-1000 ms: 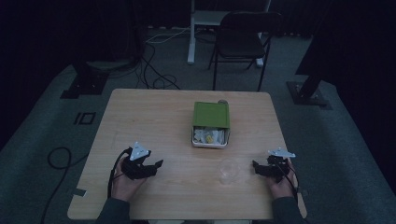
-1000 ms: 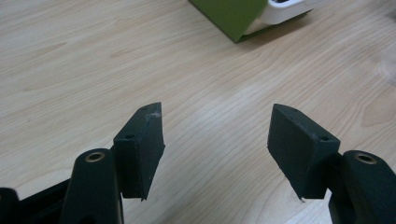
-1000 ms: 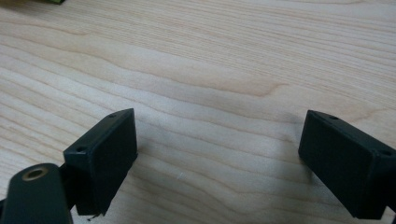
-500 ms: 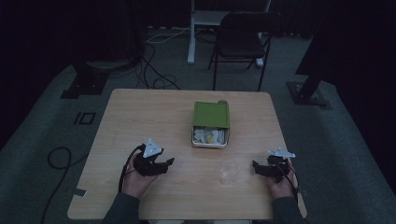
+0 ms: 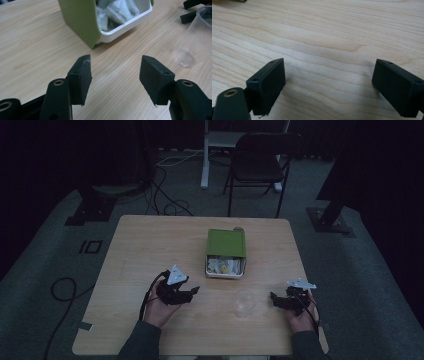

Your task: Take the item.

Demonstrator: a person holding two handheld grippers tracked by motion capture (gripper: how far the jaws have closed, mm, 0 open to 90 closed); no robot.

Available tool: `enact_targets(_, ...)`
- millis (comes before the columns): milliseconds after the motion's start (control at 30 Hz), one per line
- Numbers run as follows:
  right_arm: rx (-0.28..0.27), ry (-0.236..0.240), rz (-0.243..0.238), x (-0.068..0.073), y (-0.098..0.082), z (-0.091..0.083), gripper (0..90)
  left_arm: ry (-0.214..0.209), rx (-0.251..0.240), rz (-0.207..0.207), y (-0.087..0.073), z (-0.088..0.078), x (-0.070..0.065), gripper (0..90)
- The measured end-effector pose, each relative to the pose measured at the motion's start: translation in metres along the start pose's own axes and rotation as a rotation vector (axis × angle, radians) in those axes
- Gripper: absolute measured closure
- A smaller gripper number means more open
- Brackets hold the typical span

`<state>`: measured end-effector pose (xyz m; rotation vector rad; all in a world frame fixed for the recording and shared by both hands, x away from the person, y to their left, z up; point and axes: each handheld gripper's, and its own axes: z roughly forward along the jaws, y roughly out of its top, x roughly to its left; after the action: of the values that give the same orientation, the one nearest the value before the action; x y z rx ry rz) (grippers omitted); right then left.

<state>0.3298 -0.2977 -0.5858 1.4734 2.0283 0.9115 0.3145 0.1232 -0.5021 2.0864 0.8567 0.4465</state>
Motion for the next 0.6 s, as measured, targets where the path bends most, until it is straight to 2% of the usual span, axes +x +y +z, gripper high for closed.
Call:
enact_targets(333,0.0,0.0,-0.001,0.0,0.0,0.0,11.3,-0.051,0.004,0.057,0.018,0.019,-0.018,44.6)
enact_targets(533,0.0,0.0,-0.001,0.0,0.0,0.0,11.3,-0.072,0.002,0.068,0.024,0.027,-0.021,44.5)
enact_targets(600,0.0,0.0,0.0,0.0,0.0,0.0,11.3,-0.079,0.009,0.082,0.027,0.031,-0.023,44.5)
